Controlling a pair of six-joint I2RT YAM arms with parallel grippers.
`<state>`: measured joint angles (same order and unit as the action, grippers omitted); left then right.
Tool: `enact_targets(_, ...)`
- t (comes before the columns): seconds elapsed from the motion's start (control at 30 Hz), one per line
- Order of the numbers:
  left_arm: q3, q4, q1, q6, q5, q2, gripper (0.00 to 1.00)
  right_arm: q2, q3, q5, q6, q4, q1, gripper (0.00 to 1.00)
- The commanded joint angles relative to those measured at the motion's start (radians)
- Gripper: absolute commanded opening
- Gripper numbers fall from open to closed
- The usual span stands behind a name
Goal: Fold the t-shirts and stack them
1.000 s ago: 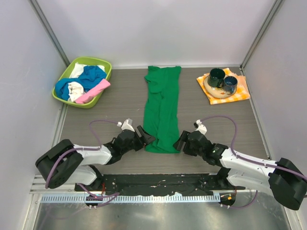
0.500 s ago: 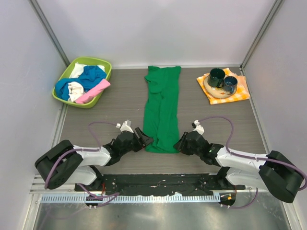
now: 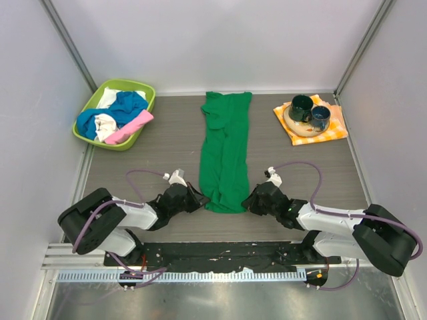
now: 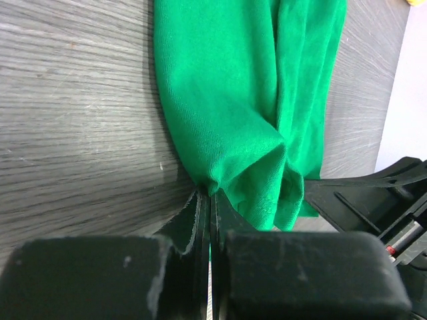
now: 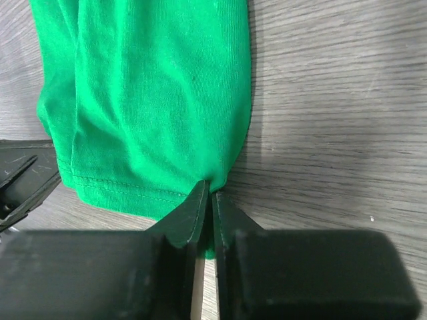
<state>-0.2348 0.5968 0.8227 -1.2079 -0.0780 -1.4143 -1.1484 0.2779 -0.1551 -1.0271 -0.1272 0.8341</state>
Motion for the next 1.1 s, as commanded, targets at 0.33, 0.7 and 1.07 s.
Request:
enact_targets(0.33, 0.117, -0.244, 0.038, 0.004, -0.006, 0.135, 0.0, 0.11, -0.022, -0.046, 0.001, 0.191, 0.065, 0.01)
enact_targets(0.7, 0.037, -0.635, 0.154, -0.012, -0.106, 0.555, 0.0, 0.253, 0.107, -0.192, -0.021, 0.386, 0.238, 0.01)
enact_targets(1.07, -0.288, -0.796, 0.132, 0.16, -0.19, 0.497, 0.0, 0.095, 0.383, -0.34, 0.131, 0.451, 0.221, 0.01)
